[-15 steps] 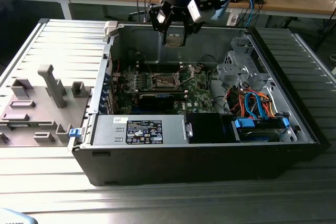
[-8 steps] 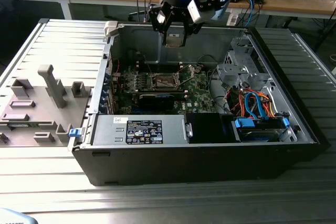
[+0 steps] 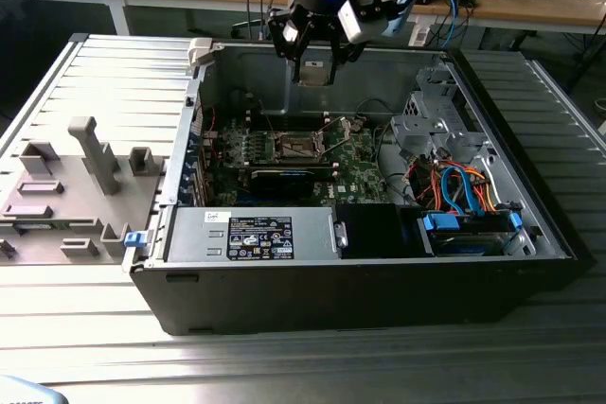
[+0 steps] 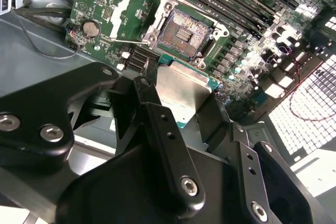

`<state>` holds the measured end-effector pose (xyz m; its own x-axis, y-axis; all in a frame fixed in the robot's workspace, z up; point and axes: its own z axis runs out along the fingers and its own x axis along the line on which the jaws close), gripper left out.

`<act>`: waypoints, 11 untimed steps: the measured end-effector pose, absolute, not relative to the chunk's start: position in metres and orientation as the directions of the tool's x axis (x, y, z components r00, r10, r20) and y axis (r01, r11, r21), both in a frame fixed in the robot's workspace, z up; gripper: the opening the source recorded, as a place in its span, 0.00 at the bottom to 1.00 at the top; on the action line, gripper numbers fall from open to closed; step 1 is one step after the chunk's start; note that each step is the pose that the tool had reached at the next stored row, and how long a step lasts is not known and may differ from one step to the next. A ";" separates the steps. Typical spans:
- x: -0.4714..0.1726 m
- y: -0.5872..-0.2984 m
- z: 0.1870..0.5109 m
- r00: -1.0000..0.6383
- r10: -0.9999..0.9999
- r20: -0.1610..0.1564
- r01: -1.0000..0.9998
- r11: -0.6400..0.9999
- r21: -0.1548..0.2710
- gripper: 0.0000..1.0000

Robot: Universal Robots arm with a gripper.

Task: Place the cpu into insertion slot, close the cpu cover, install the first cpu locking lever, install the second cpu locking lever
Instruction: 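Place the cpu into insertion slot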

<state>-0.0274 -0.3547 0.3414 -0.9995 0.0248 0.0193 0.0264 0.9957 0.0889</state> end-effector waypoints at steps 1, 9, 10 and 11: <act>-0.027 -0.355 0.341 -1.000 0.025 0.019 0.026 0.996 0.089 0.55; -0.027 -0.355 0.339 -1.000 0.025 0.019 0.026 0.996 0.089 0.55; -0.027 -0.355 0.339 -1.000 0.025 0.019 0.026 0.996 0.089 0.55; -0.027 -0.355 0.339 -1.000 0.025 0.019 0.026 0.996 0.089 0.55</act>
<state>-0.0274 -0.3547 0.3390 -0.9995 0.0247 0.0194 0.0264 0.9957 0.0889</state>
